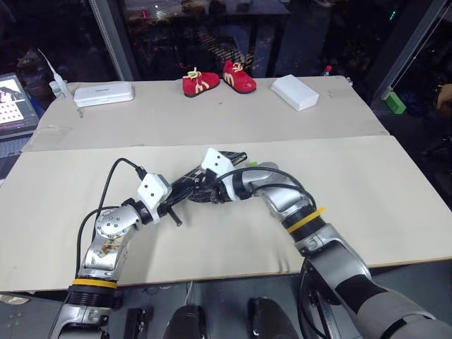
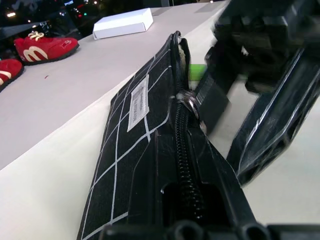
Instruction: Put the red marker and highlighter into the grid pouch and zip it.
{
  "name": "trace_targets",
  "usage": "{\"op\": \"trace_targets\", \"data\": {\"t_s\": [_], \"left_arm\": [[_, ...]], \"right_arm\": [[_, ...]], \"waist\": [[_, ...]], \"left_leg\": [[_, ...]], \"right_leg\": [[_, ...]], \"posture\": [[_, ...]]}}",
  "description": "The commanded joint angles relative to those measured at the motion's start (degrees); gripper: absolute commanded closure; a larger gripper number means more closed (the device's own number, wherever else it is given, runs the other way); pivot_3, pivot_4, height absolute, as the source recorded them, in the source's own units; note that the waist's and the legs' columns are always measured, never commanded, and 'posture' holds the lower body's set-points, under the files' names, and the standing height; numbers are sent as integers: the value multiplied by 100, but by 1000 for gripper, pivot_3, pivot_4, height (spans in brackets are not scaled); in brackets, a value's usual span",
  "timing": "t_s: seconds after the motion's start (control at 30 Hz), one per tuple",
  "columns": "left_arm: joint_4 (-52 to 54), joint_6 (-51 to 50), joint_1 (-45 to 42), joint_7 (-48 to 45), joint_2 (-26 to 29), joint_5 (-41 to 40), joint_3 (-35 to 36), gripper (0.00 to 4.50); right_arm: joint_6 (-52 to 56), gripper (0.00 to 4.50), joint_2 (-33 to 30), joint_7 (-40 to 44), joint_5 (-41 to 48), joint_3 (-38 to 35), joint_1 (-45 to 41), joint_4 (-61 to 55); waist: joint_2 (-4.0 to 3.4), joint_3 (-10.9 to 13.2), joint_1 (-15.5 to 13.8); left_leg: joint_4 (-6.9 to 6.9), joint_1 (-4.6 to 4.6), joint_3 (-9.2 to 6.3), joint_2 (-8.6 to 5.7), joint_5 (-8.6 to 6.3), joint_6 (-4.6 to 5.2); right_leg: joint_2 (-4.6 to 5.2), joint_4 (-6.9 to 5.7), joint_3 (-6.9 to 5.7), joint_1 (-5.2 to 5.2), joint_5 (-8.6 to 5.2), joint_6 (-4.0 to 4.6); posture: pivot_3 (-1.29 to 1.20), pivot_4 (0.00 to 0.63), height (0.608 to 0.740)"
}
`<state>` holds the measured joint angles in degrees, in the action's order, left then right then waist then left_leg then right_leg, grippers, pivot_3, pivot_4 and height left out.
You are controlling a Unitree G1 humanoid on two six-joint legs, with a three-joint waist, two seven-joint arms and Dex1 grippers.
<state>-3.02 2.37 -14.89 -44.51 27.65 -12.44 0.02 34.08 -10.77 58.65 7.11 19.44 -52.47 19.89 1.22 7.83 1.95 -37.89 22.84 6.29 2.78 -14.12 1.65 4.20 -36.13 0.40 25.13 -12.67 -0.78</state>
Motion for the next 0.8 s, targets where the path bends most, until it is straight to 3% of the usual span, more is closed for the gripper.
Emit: {"op": "trace_targets", "data": {"t_s": [0.03,0.17,0.23,0.33,0.5,0.63,0.8], "left_arm": [[210,-20,-11,-22,-9,-43,-13,4500],[250,-11,57,-11,-11,-56,2,4500],[287,-10,105,15,-11,-53,18,4500],[393,-22,223,70,-3,-76,86,4500],[530,-28,429,95,19,-95,144,4500],[514,-30,420,121,-34,-78,105,4500],[447,-39,307,124,-126,-64,21,4500]], "right_arm": [[751,1716,-538,538,691,-404,160,-1186],[1148,1716,-1742,1122,1268,-693,974,-2651],[1245,1716,-2170,991,1415,-1070,1319,-3070],[1488,1716,-2465,-209,1014,-1828,1614,-3102],[2467,1716,-2159,-2011,690,-2682,1892,-3286],[2999,1716,-1961,-2612,618,-2396,2660,-4195],[3216,1716,-1425,-3509,356,-2246,2828,-4208]], "waist": [[0,0,-40],[1,-1,-145],[2,0,-159],[5,2,-118],[7,1,-98],[7,1,-125],[8,1,-105]], "left_leg": [[0,0,-1,0,0,1],[0,2,-4,0,-3,4],[0,5,-6,-2,-3,5],[-1,-2,-6,-6,-3,5],[1,-34,-2,0,-2,3],[3,-17,1,5,-2,2],[-3,-11,-8,-5,0,4]], "right_leg": [[1,1,0,0,0,-1],[1,12,-7,-2,0,-1],[4,18,-9,-2,0,-1],[4,11,3,-2,1,-1],[-11,6,23,-14,5,6],[-21,10,19,-8,3,6],[-16,10,36,-2,9,-2]], "posture": [[0,150,740],[0,150,740],[0,150,740],[0,150,740],[0,150,740],[0,150,740],[0,150,740]]}}
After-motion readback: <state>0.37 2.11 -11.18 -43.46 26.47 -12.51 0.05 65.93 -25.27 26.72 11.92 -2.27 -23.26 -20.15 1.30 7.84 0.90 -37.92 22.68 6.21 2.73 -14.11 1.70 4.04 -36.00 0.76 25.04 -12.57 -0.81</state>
